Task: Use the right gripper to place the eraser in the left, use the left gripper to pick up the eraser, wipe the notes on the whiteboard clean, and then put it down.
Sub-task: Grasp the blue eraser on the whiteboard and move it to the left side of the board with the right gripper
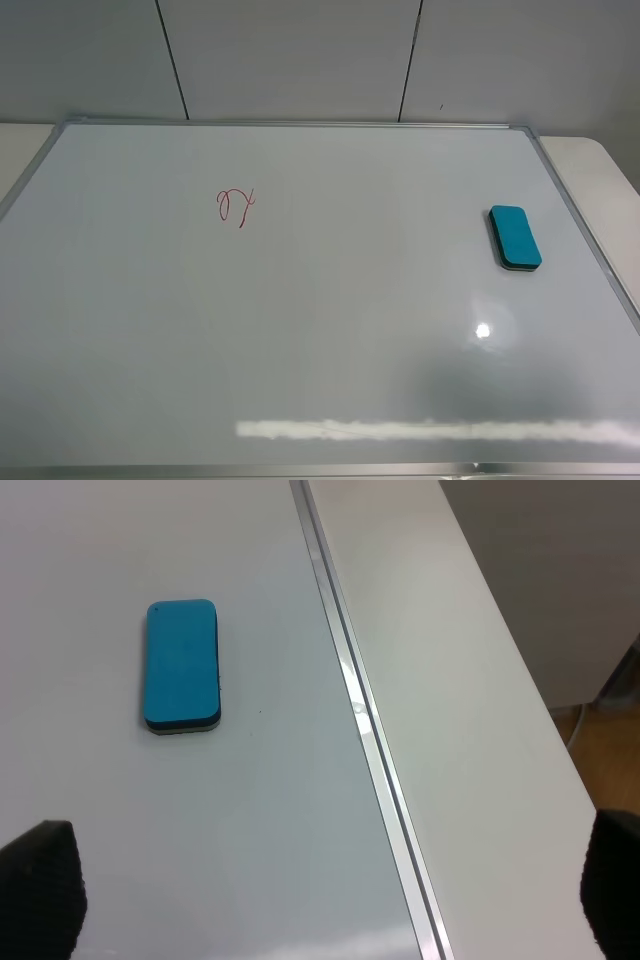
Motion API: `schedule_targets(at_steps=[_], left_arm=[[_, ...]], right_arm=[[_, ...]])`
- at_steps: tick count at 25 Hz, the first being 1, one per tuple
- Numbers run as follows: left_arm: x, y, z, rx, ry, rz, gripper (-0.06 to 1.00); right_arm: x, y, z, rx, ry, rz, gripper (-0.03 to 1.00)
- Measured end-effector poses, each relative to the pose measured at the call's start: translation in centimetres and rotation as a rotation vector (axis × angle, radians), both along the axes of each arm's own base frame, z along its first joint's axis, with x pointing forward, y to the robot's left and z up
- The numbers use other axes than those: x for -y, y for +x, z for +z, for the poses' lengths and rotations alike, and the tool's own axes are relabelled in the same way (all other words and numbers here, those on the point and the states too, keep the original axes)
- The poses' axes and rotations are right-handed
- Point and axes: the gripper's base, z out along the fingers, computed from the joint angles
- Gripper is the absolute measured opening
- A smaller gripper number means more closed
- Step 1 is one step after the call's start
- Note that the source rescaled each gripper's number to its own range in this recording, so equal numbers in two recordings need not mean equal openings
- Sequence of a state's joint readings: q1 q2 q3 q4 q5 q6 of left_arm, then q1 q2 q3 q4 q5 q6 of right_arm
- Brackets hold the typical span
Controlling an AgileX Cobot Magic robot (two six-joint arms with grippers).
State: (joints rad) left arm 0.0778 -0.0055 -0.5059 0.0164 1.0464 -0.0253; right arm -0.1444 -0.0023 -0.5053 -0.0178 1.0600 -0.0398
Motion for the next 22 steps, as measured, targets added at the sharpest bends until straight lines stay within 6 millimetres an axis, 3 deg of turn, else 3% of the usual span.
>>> schedule_targets(at_steps=[22], left_arm=[[0.0,0.0,0.0,0.0,0.0,0.0,1.0]], right_arm=[[0.0,0.0,0.0,0.0,0.0,0.0,1.0]])
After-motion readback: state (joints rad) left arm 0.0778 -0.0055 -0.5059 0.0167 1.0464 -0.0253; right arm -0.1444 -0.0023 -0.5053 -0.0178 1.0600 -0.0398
